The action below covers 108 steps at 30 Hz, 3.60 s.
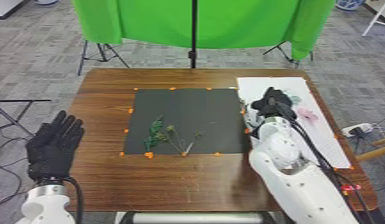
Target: Arrange flowers
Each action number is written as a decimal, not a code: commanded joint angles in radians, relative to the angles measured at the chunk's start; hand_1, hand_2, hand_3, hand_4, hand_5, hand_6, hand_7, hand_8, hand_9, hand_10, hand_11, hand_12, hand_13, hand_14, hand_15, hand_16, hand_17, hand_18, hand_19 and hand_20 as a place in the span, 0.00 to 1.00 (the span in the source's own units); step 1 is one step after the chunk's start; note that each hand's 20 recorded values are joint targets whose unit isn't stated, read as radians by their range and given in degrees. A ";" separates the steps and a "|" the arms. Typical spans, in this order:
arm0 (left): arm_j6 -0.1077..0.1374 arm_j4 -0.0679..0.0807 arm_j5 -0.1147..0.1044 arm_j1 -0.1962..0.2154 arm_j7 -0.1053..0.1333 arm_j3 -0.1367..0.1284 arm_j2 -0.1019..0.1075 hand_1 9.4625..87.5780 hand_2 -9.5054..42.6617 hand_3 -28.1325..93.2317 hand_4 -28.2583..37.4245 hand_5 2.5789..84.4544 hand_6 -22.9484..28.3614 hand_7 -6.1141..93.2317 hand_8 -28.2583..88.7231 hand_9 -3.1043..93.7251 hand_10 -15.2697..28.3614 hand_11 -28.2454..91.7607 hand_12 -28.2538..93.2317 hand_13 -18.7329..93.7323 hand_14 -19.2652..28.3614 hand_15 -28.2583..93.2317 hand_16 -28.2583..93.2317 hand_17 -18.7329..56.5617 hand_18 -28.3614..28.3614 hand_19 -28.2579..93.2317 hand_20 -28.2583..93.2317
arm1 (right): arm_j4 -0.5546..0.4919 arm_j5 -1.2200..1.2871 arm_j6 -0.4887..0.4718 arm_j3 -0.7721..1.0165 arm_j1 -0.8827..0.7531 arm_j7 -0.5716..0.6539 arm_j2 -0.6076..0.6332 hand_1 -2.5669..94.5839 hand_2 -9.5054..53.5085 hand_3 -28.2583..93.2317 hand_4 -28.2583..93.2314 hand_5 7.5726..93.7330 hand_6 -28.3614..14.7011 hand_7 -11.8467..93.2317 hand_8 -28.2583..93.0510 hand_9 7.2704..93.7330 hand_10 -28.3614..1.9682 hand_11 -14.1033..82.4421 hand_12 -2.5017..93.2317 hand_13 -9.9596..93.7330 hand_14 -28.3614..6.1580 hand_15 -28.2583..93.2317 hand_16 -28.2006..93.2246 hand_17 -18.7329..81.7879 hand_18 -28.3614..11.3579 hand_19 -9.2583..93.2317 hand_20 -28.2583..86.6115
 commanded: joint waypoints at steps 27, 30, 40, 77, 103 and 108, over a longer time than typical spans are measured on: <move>0.075 -0.040 -0.132 0.004 0.027 0.019 -0.007 0.23 0.43 0.89 0.00 0.58 0.67 0.15 0.16 0.46 0.71 0.40 0.29 0.43 0.74 0.45 0.18 0.19 0.74 0.50 0.32 | 0.172 -0.159 -0.089 -0.115 0.004 -0.128 0.007 0.69 0.00 0.86 0.00 0.84 0.63 0.53 0.33 0.99 0.60 0.26 0.45 0.95 0.73 0.53 0.62 0.67 0.08 1.00 0.64; 0.075 -0.041 -0.148 0.009 0.032 0.020 -0.010 0.23 0.43 0.89 0.00 0.58 0.67 0.15 0.16 0.46 0.71 0.40 0.29 0.43 0.74 0.45 0.18 0.19 0.74 0.50 0.32 | 0.145 -0.179 0.016 -0.107 -0.013 -0.151 0.037 0.69 0.00 0.88 0.00 0.86 0.63 0.53 0.34 1.00 0.58 0.29 0.45 0.96 0.72 0.51 0.63 0.68 0.08 1.00 0.63; 0.076 -0.042 -0.143 0.022 0.034 0.010 -0.004 0.23 0.41 0.89 0.00 0.58 0.67 0.15 0.16 0.46 0.71 0.40 0.29 0.44 0.73 0.46 0.18 0.19 0.74 0.50 0.32 | -0.064 -0.169 0.135 -0.102 -0.033 -0.179 0.136 0.66 0.00 0.94 0.02 0.93 0.61 0.46 0.37 1.00 0.52 0.33 0.43 0.98 0.66 0.53 0.68 0.68 0.05 1.00 0.62; 0.066 -0.023 -0.042 0.015 0.009 0.024 -0.005 0.21 0.33 0.90 0.00 0.56 0.67 0.15 0.17 0.44 0.72 0.39 0.30 0.42 0.74 0.45 0.19 0.18 0.74 0.50 0.32 | 0.073 -0.181 -0.338 -0.140 -0.027 -0.123 0.053 0.65 0.00 0.86 0.00 0.89 0.59 0.37 0.35 1.00 0.62 0.28 0.41 0.98 0.75 0.53 0.60 0.73 0.11 1.00 0.70; 0.060 -0.025 -0.104 0.017 0.017 0.024 -0.008 0.24 0.30 0.89 0.00 0.56 0.67 0.14 0.16 0.45 0.72 0.39 0.30 0.44 0.75 0.49 0.18 0.18 0.76 0.52 0.33 | -0.324 -0.044 0.170 -0.047 -0.146 -0.088 0.071 0.59 0.00 0.94 0.14 0.97 0.62 0.42 0.39 1.00 0.56 0.38 0.41 1.00 0.72 0.56 0.64 0.74 0.04 1.00 0.67; 0.057 -0.023 -0.106 0.010 0.011 0.024 -0.003 0.23 0.31 0.89 0.00 0.56 0.67 0.14 0.16 0.45 0.72 0.39 0.30 0.44 0.75 0.49 0.18 0.18 0.76 0.52 0.33 | -0.363 -0.027 0.101 -0.062 -0.208 -0.077 0.030 0.59 0.00 0.94 0.14 0.96 0.63 0.42 0.39 1.00 0.59 0.38 0.41 1.00 0.73 0.56 0.64 0.74 0.04 1.00 0.68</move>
